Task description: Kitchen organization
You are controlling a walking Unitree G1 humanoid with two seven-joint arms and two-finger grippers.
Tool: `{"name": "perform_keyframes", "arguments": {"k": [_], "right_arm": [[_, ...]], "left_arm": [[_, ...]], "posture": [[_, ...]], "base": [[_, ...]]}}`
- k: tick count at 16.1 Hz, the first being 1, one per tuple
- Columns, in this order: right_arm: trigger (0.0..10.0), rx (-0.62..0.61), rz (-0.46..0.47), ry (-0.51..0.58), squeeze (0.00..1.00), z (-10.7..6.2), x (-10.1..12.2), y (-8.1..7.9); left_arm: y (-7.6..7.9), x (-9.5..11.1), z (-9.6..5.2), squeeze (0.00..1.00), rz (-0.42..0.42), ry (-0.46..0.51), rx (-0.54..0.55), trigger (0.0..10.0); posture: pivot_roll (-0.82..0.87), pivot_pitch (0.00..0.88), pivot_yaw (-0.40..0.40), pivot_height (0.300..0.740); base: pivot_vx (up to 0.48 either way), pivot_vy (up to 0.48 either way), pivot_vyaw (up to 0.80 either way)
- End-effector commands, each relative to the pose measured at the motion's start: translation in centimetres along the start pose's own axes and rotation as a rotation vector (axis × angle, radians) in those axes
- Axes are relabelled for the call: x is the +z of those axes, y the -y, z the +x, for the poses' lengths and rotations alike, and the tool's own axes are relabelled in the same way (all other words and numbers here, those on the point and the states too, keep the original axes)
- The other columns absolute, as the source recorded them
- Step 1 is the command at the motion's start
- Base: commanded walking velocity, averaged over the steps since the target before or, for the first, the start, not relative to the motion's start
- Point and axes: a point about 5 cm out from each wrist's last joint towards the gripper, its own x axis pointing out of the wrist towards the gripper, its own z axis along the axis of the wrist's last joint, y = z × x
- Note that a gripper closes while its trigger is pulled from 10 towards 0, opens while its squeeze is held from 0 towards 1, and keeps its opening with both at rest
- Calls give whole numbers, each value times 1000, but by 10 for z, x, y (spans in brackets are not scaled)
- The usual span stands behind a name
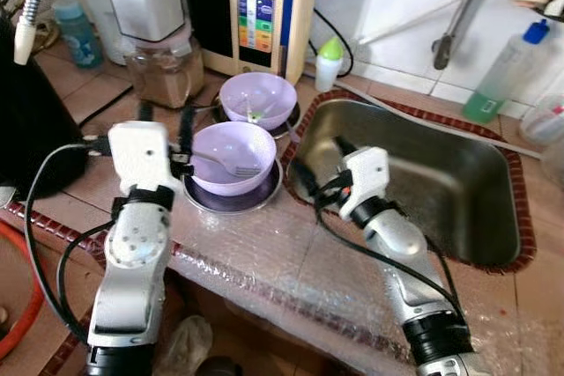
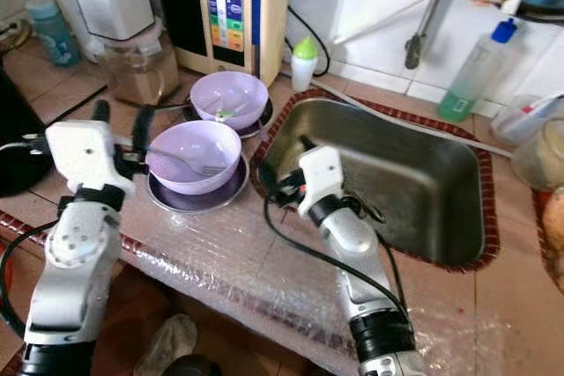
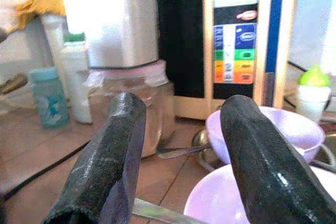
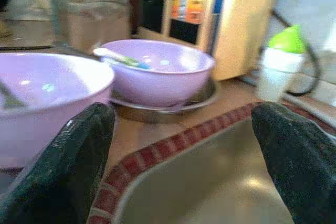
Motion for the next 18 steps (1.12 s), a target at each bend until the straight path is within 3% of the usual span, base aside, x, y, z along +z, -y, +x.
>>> {"name": "perform_keyframes", "arguments": {"k": [1,8,12,14,16,17,18], "right_arm": [[10000,-22,-13,17,0,-1,4,4],[10000,-65,-13,6,0,-3,2,5],[10000,-67,-15,0,0,-2,0,5],[10000,-61,-17,-4,0,-1,-1,4],[10000,-56,-18,-4,0,1,-1,4],[10000,-52,-21,-2,0,1,0,3],[10000,-52,-22,-2,0,1,0,4]], "left_arm": [[3,7,1,0,22,28,-16,10000],[13,6,-5,0,51,26,-56,10000],[-9,15,-4,0,54,68,76,10000],[-27,8,-5,0,-35,2,188,10000],[-30,-4,-7,0,-132,-76,215,10000],[-35,-14,-9,0,-229,-138,274,10000],[-37,-17,-9,0,-254,-153,290,10000]], "posture": [[59,0,-15,740],[55,0,-10,740],[64,0,-16,740],[79,0,-29,740],[80,0,-31,740],[79,0,-31,740],[79,0,-31,740]], "base": [[0,0,0],[0,0,0],[0,0,0],[0,0,0],[0,0,0],[0,0,0],[0,0,0]]}}
